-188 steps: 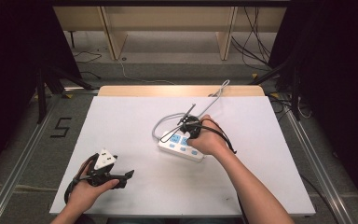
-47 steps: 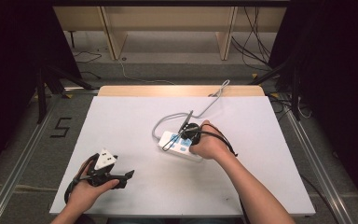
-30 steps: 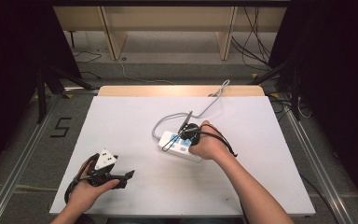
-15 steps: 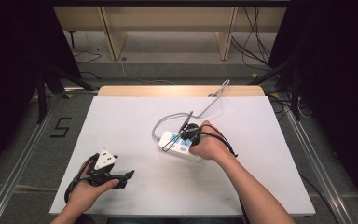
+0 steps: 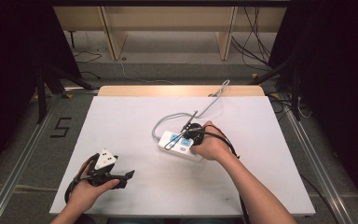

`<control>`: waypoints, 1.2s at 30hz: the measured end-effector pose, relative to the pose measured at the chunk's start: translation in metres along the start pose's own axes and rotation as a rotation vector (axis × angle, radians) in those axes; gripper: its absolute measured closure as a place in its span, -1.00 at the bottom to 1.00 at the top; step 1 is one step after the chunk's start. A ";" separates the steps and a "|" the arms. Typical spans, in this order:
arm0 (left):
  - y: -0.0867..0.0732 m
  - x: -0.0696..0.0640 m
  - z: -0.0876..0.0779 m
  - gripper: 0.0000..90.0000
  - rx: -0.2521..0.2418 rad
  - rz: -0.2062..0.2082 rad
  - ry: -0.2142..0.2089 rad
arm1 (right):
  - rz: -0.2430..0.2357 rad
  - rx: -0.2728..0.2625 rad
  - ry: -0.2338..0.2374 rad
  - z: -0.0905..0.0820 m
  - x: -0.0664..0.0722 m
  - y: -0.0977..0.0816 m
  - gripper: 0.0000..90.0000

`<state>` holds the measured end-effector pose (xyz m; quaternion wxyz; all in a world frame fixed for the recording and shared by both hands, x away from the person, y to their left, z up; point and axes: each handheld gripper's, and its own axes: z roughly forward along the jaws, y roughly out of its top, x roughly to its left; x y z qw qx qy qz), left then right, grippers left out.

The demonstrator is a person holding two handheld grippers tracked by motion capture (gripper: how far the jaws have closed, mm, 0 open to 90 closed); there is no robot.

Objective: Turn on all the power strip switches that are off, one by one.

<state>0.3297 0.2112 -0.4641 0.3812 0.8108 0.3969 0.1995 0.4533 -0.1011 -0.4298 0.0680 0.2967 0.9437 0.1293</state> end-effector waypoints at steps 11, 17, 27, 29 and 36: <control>0.000 0.000 0.000 -0.63 0.001 0.001 0.000 | 0.021 -0.033 -0.008 -0.011 -0.003 0.000 1.00; 0.000 0.000 0.000 -0.63 0.001 0.000 0.002 | 0.037 -0.059 -0.005 -0.014 -0.005 -0.002 1.00; 0.000 0.000 0.000 -0.63 0.001 -0.001 0.005 | 0.075 -0.092 -0.004 -0.021 -0.009 -0.011 1.00; 0.000 0.000 0.000 -0.63 0.000 -0.001 0.005 | 0.078 -0.094 -0.005 -0.022 -0.010 -0.013 1.00; 0.000 0.001 0.000 -0.62 0.001 0.000 0.007 | 0.090 -0.120 -0.012 -0.026 -0.014 -0.020 0.98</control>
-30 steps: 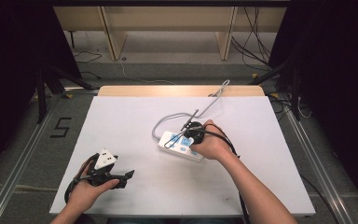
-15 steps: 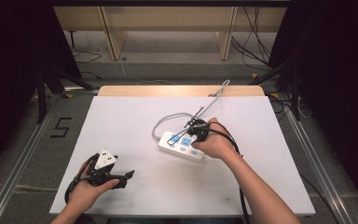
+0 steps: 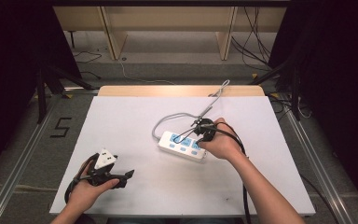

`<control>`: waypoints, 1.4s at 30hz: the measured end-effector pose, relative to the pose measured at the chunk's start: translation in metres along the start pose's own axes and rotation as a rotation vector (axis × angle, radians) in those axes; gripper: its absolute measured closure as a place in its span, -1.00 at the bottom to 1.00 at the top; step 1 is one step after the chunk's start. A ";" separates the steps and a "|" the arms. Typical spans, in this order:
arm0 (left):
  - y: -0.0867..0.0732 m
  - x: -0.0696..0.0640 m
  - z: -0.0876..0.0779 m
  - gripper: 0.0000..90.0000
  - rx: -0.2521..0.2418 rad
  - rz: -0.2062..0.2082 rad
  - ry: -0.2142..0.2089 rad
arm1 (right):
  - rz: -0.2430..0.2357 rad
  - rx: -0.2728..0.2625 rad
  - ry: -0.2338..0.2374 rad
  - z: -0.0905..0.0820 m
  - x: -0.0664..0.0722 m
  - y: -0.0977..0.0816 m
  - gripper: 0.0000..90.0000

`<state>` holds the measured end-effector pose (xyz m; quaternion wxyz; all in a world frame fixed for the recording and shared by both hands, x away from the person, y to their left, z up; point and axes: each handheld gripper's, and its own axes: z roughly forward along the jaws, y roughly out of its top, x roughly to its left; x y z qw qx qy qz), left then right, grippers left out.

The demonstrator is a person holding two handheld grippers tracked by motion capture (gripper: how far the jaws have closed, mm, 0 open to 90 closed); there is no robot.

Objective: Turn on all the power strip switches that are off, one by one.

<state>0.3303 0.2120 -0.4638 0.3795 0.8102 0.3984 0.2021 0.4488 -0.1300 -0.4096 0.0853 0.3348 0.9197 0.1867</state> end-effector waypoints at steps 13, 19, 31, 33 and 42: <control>0.000 0.000 0.000 -0.62 0.001 -0.006 0.003 | 0.028 -0.038 -0.010 -0.007 -0.007 -0.013 0.91; 0.000 0.001 0.000 -0.62 0.000 -0.002 0.004 | 0.050 -0.059 -0.003 -0.009 -0.012 -0.022 0.86; 0.000 0.001 0.001 -0.62 -0.005 -0.005 0.011 | 0.094 -0.149 -0.014 -0.021 -0.022 -0.038 0.70; 0.000 0.002 0.001 -0.62 -0.005 -0.004 0.011 | 0.103 -0.161 -0.016 -0.022 -0.023 -0.041 0.65; 0.000 0.003 0.000 -0.62 -0.012 -0.016 0.017 | 0.122 -0.208 -0.001 -0.020 -0.028 -0.053 0.48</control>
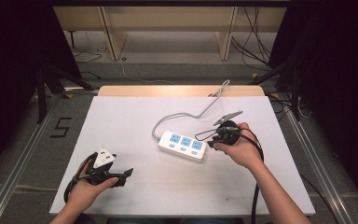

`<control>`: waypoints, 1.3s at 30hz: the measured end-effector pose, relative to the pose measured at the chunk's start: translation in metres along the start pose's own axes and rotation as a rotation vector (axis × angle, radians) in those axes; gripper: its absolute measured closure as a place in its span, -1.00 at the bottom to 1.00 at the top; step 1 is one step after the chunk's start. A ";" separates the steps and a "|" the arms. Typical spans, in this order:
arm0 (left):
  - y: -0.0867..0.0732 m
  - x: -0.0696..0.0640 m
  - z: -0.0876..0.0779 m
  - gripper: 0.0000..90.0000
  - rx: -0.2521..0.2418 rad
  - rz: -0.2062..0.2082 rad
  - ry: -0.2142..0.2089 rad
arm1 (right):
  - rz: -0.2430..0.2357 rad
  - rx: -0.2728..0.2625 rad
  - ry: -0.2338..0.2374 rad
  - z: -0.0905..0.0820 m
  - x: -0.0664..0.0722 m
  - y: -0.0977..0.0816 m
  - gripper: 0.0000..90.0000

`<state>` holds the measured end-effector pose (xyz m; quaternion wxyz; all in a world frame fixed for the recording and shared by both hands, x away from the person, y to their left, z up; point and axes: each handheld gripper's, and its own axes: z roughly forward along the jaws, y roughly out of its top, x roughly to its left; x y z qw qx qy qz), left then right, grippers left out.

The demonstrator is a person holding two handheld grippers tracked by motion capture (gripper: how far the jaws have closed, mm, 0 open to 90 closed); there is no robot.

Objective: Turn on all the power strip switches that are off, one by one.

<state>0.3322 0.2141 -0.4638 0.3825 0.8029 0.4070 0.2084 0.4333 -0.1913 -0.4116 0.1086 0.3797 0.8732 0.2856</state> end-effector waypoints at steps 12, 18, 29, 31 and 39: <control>-0.001 0.001 0.000 -0.62 0.004 0.004 0.005 | 0.025 -0.076 -0.016 -0.005 -0.005 -0.015 0.35; -0.001 0.001 0.000 -0.62 0.005 0.000 0.006 | 0.041 -0.130 -0.023 -0.007 -0.009 -0.029 0.30; -0.002 0.003 0.000 -0.62 0.011 0.001 0.012 | 0.027 -0.201 -0.045 -0.007 -0.005 -0.058 0.13; -0.002 0.002 0.000 -0.62 0.012 0.002 0.012 | 0.031 -0.207 -0.037 -0.005 -0.003 -0.064 0.13; -0.002 0.002 0.000 -0.62 0.016 0.002 0.011 | 0.049 -0.299 -0.032 -0.001 0.004 -0.082 0.05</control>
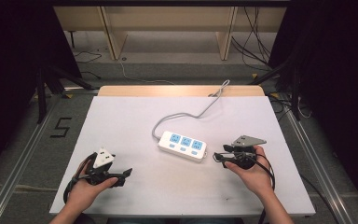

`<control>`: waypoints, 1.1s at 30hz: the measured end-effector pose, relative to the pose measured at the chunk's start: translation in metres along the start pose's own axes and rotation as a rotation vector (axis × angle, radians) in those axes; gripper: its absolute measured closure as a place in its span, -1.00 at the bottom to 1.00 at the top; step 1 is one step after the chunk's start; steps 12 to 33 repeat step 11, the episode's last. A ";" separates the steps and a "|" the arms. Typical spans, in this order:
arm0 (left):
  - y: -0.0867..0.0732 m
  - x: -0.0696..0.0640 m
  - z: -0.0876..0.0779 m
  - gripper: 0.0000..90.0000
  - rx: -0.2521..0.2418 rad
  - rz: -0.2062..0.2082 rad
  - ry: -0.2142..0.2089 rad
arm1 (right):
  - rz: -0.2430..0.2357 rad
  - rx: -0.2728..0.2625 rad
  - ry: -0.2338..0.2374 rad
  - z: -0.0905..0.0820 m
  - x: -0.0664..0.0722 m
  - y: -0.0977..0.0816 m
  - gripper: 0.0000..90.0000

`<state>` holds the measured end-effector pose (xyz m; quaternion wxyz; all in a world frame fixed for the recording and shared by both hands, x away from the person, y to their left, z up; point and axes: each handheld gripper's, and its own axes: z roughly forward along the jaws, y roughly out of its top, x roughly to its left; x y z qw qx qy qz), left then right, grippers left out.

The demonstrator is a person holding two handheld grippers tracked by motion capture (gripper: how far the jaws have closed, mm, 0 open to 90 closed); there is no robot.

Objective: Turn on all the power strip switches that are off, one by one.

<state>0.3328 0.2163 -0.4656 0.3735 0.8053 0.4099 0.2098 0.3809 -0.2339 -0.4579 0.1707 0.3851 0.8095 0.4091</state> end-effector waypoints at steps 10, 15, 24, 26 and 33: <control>-0.001 -0.001 0.002 -0.63 0.006 0.016 -0.015 | 0.011 -0.049 -0.015 0.000 0.004 -0.007 -0.01; -0.001 -0.001 0.002 -0.64 0.008 0.014 -0.017 | 0.013 -0.053 -0.015 0.000 0.005 -0.006 -0.02; -0.001 -0.001 0.002 -0.64 0.008 0.014 -0.017 | 0.013 -0.053 -0.015 0.000 0.005 -0.006 -0.02; -0.001 -0.001 0.002 -0.64 0.008 0.014 -0.017 | 0.013 -0.053 -0.015 0.000 0.005 -0.006 -0.02; -0.001 -0.001 0.002 -0.64 0.008 0.014 -0.017 | 0.013 -0.053 -0.015 0.000 0.005 -0.006 -0.02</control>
